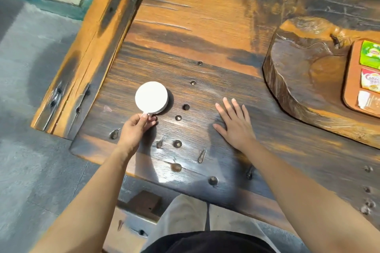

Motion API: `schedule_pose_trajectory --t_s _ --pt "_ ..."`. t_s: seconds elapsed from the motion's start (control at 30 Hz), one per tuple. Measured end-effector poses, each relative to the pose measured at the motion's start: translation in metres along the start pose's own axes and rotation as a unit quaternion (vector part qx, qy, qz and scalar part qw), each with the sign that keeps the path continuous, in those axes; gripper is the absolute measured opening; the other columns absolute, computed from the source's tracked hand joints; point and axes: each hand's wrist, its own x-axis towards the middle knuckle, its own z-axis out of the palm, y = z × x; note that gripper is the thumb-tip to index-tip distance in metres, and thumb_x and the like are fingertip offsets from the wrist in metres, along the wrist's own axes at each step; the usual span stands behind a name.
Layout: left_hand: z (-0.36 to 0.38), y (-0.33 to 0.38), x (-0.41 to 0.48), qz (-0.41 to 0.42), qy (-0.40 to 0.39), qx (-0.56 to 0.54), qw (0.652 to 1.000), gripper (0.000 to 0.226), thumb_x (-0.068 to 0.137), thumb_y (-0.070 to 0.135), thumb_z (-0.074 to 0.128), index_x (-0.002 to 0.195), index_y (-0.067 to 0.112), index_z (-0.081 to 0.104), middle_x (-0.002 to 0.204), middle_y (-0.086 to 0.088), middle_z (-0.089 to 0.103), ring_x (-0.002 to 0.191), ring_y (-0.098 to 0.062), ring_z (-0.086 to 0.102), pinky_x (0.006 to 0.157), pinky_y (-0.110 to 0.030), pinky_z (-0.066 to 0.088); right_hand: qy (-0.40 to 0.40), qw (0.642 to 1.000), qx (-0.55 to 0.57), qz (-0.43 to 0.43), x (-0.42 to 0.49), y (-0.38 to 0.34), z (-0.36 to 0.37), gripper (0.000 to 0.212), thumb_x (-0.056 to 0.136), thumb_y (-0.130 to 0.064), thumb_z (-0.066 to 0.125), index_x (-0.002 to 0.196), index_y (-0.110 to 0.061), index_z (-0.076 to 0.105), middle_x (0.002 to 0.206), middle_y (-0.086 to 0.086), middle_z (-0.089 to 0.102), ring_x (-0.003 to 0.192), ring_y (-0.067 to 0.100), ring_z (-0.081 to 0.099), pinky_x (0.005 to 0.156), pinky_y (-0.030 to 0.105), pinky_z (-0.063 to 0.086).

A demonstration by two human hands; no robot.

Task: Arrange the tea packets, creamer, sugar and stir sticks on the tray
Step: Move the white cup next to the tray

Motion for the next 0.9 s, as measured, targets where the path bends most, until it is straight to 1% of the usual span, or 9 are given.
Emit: schedule_pose_trajectory --t_s 0.1,0.23,0.3,0.4,0.5,0.63,0.73,0.9 --pt "0.008 -0.001 0.003 0.0 -0.02 -0.014 1.0 0.028 0.095 0.013 0.047 0.069 0.013 0.057 0.062 0.007 0.074 0.076 -0.003 0.069 0.078 -0.012 0.055 0.0 1.0 -0.013 -0.022 -0.002 0.009 -0.004 0.067 0.086 -0.059 0.014 0.146 -0.029 0.016 0.158 0.0 0.011 0.145 0.023 0.006 0.117 0.043 0.003" --pt "0.032 0.001 0.001 0.01 -0.064 0.003 0.998 0.025 0.093 0.012 0.049 0.07 0.013 0.058 0.059 0.011 0.072 0.07 0.0 0.067 0.08 -0.013 0.052 0.0 1.0 -0.017 -0.024 -0.017 0.032 -0.002 0.059 0.091 -0.052 0.018 0.145 -0.031 0.017 0.158 -0.004 0.013 0.145 0.018 0.007 0.117 0.041 0.002" --pt "0.047 0.002 0.0 0.011 -0.088 0.022 0.996 0.023 0.093 0.013 0.05 0.071 0.014 0.06 0.061 0.011 0.073 0.075 -0.004 0.066 0.08 -0.014 0.052 0.004 1.0 -0.024 -0.017 -0.031 0.048 -0.001 0.056 0.092 -0.05 0.02 0.145 -0.032 0.016 0.157 -0.005 0.013 0.145 0.015 0.007 0.116 0.038 -0.001" --pt "0.074 0.005 -0.004 0.018 -0.135 0.041 0.99 0.022 0.093 0.015 0.051 0.074 0.015 0.062 0.065 0.009 0.073 0.083 -0.01 0.065 0.083 -0.016 0.052 0.01 1.0 -0.026 -0.001 -0.051 0.069 -0.004 0.055 0.093 -0.048 0.021 0.145 -0.031 0.017 0.156 -0.006 0.016 0.144 0.014 0.009 0.115 0.037 0.0" --pt "0.107 0.013 -0.011 0.027 -0.181 0.055 0.982 0.022 0.093 0.014 0.049 0.075 0.014 0.062 0.068 0.006 0.072 0.082 -0.011 0.064 0.085 -0.019 0.052 0.013 0.999 -0.026 0.03 -0.07 0.087 -0.005 0.055 0.093 -0.049 0.02 0.145 -0.031 0.017 0.156 -0.007 0.015 0.144 0.013 0.009 0.115 0.037 0.0" --pt "0.145 0.025 -0.021 0.045 -0.234 0.107 0.965 0.021 0.093 0.016 0.051 0.077 0.014 0.063 0.08 -0.004 0.069 0.09 -0.02 0.062 0.098 -0.036 0.047 0.027 0.996 -0.018 0.085 -0.094 0.105 -0.002 0.055 0.093 -0.049 0.022 0.145 -0.032 0.017 0.156 -0.009 0.015 0.144 0.012 0.009 0.115 0.038 0.0" --pt "0.176 0.036 -0.029 0.052 -0.267 0.132 0.953 0.021 0.093 0.014 0.049 0.079 0.015 0.064 0.086 -0.009 0.066 0.097 -0.025 0.06 0.103 -0.041 0.043 0.044 0.991 0.003 0.124 -0.107 0.112 0.002 0.055 0.093 -0.048 0.023 0.145 -0.03 0.02 0.156 -0.007 0.017 0.144 0.014 0.011 0.115 0.039 0.0" --pt "0.226 0.047 -0.035 0.043 -0.32 0.135 0.937 0.023 0.094 0.013 0.048 0.076 0.014 0.064 0.086 -0.009 0.066 0.097 -0.026 0.06 0.104 -0.041 0.044 0.084 0.975 0.04 0.199 -0.126 0.117 0.008 0.055 0.093 -0.046 0.021 0.145 -0.028 0.022 0.155 -0.006 0.017 0.144 0.015 0.012 0.115 0.038 -0.003"
